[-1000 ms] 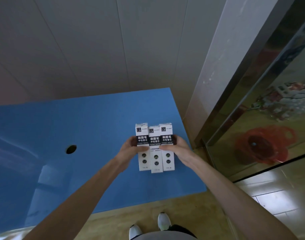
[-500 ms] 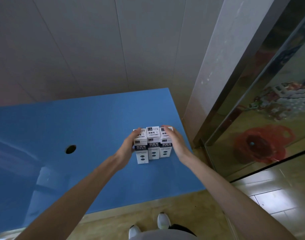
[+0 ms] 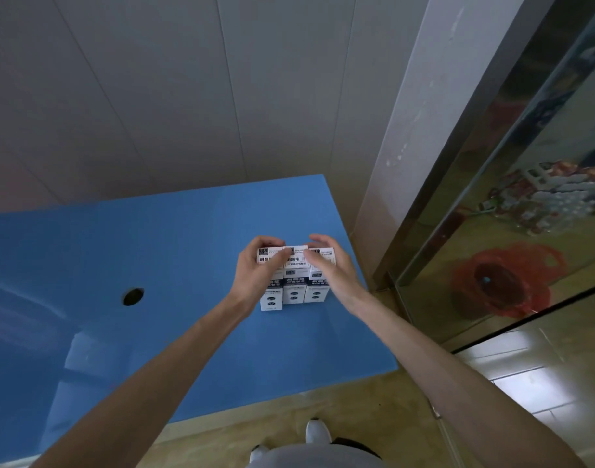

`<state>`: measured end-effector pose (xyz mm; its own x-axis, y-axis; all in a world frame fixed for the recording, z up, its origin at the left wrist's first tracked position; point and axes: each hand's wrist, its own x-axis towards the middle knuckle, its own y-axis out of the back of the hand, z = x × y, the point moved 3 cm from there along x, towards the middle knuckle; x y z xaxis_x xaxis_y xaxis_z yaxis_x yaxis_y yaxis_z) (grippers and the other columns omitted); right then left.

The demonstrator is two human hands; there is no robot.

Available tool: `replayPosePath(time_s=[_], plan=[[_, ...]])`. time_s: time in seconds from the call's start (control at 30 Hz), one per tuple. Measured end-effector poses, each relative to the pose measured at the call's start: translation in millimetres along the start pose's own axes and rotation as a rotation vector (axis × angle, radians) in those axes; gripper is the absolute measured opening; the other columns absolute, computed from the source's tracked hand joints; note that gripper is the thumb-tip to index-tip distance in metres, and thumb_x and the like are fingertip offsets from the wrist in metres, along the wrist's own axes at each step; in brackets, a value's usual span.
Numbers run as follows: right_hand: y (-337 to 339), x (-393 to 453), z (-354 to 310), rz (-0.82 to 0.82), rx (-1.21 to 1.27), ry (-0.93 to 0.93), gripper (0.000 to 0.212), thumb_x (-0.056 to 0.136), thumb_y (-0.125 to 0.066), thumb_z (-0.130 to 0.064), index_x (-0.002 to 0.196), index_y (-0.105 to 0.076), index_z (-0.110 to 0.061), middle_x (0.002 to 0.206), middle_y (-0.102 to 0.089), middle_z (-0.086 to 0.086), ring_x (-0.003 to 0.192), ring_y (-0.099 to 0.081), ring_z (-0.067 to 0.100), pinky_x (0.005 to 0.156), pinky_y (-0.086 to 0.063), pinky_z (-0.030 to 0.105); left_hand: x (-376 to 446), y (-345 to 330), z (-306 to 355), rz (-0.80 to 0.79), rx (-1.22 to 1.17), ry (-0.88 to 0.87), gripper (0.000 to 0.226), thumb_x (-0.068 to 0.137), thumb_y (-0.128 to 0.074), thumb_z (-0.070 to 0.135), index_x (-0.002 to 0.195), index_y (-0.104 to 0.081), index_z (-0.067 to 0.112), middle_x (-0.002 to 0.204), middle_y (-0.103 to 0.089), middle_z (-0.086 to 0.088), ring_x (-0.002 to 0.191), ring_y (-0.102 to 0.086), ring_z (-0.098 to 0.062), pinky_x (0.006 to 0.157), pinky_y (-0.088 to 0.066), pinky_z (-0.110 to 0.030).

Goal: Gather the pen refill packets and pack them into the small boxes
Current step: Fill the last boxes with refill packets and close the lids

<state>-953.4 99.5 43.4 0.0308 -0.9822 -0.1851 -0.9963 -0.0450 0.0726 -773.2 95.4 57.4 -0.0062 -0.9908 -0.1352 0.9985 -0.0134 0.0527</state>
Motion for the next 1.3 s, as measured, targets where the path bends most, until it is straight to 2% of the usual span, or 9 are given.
replayPosePath(time_s=[0.27,0.37,0.47,0.57,0.67,0.77,1.0,1.17,1.3], plan=[[-10,17,-4,0.006,-0.033,-0.076,0.038,0.096,-0.069,-0.038,0.130,-0.057,-0.025,0.108,-0.071,-0.001,0.094,-0.070,0.008,0.080,-0.053,0.025,13,4,-1,0.038,0.034,0.026,0.024,0.096,-0.071,0.027,0.111,-0.060,0.013,0.093,-0.066,0.002,0.076,-0.066,-0.009,0.068,-0.053,-0.026],[-7,32,1,0.049,-0.061,-0.181,0.051,0.087,-0.070,-0.054,0.129,-0.057,-0.027,0.125,-0.063,-0.002,0.114,-0.061,0.015,0.101,-0.049,0.038,26,1,0,0.065,-0.005,0.147,0.032,0.094,-0.072,0.031,0.118,-0.057,0.017,0.099,-0.068,-0.002,0.079,-0.068,-0.015,0.071,-0.055,-0.033],[-3,50,9,0.014,-0.028,-0.358,0.074,0.074,-0.070,-0.064,0.128,-0.061,-0.015,0.122,-0.070,0.010,0.107,-0.068,0.024,0.096,-0.055,0.043,43,-5,-9,0.086,-0.061,0.348,0.048,0.093,-0.073,0.037,0.127,-0.051,0.012,0.105,-0.068,-0.007,0.084,-0.069,-0.020,0.070,-0.056,-0.035],[-3,65,17,0.015,0.035,-0.420,0.062,0.086,-0.068,-0.058,0.125,-0.062,-0.010,0.121,-0.072,0.016,0.105,-0.071,0.029,0.096,-0.056,0.044,59,-8,-27,0.121,-0.068,0.430,0.061,0.096,-0.063,0.050,0.143,-0.041,0.018,0.132,-0.060,-0.009,0.115,-0.063,-0.027,0.099,-0.053,-0.046],[-6,71,21,0.059,-0.050,-0.389,0.072,0.096,-0.060,-0.057,0.152,-0.040,-0.016,0.156,-0.044,0.005,0.140,-0.047,0.029,0.117,-0.038,0.046,63,-9,-44,0.064,-0.015,0.369,0.062,0.105,-0.049,0.048,0.159,-0.028,0.027,0.163,-0.034,-0.002,0.147,-0.037,-0.026,0.122,-0.029,-0.046],[-8,68,27,0.009,-0.181,-0.298,0.071,0.103,-0.056,-0.047,0.161,-0.026,-0.019,0.167,-0.026,0.004,0.153,-0.029,0.026,0.122,-0.028,0.045,59,-3,-61,-0.037,0.175,0.290,0.066,0.106,-0.051,0.041,0.163,-0.022,0.023,0.167,-0.024,0.001,0.154,-0.024,-0.023,0.124,-0.023,-0.043],[5,69,74,-0.067,-0.418,-0.220,0.078,0.096,-0.070,-0.029,0.160,-0.027,-0.026,0.162,-0.038,0.000,0.147,-0.039,0.022,0.121,-0.035,0.051,53,24,-92,-0.119,0.531,0.145,0.081,0.097,-0.068,0.038,0.162,-0.022,0.023,0.168,-0.022,-0.001,0.153,-0.027,-0.025,0.122,-0.030,-0.052],[-2,77,58,-0.104,-0.679,-0.053,0.081,0.100,-0.065,-0.035,0.164,-0.016,-0.024,0.170,-0.017,0.000,0.156,-0.019,0.022,0.126,-0.023,0.049,66,15,-89,-0.200,0.669,0.096,0.085,0.095,-0.069,0.042,0.163,-0.020,0.022,0.167,-0.026,-0.001,0.150,-0.032,-0.026,0.120,-0.032,-0.050],[0,92,57,-0.205,-0.768,0.011,0.059,0.101,-0.063,-0.033,0.155,-0.042,-0.021,0.162,-0.037,0.003,0.150,-0.034,0.026,0.123,-0.028,0.044,77,13,-84,-0.278,0.791,0.043,0.082,0.096,-0.068,0.043,0.162,-0.023,0.025,0.166,-0.029,0.000,0.149,-0.031,-0.027,0.119,-0.032,-0.052]])
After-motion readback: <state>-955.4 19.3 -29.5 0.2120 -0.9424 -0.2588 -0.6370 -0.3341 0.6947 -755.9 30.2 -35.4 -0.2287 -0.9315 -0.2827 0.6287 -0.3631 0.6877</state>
